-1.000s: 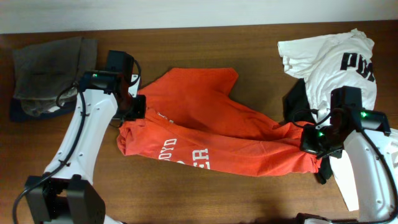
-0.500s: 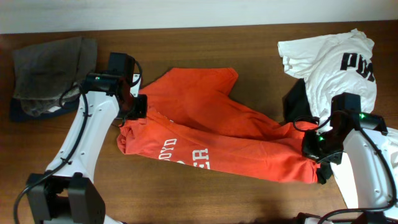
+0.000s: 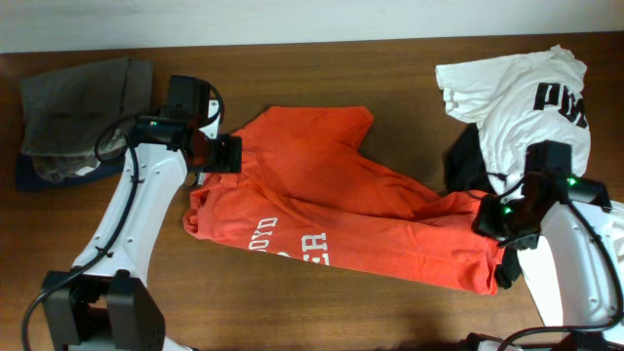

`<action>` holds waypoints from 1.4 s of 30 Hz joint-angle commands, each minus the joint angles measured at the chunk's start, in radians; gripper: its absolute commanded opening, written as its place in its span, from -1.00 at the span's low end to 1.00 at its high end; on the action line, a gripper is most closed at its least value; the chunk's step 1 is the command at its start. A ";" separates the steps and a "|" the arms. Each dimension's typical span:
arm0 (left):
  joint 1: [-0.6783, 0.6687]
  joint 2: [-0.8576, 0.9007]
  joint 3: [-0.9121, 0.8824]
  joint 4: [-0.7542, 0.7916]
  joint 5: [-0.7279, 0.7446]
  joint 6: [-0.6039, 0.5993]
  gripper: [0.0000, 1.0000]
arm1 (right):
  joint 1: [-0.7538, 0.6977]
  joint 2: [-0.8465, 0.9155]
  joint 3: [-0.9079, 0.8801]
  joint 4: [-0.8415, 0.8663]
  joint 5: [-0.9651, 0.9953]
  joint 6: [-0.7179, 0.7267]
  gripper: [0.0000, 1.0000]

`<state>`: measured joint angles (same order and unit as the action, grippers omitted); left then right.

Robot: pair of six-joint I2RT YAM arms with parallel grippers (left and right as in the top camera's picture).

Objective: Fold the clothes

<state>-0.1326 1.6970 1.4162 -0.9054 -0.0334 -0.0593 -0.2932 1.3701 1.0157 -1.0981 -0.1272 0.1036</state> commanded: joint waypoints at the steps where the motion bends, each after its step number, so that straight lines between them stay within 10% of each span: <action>1: 0.000 -0.005 -0.010 0.055 -0.003 0.008 0.73 | -0.047 0.002 0.055 0.082 0.018 0.010 -0.03; 23: 0.000 0.123 -0.010 0.114 -0.008 0.008 0.73 | -0.129 0.305 0.054 0.407 0.105 -0.002 -0.05; 31: 0.003 0.123 -0.010 0.128 -0.008 0.008 0.73 | -0.126 0.316 0.054 0.441 0.048 -0.002 -0.92; 42: 0.005 0.123 -0.010 0.139 -0.015 0.008 0.73 | -0.112 0.316 0.127 0.429 -0.012 -0.048 -0.92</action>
<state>-0.1326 1.8111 1.4155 -0.7731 -0.0380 -0.0597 -0.4156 1.6779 1.0752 -0.6628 -0.1085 0.0715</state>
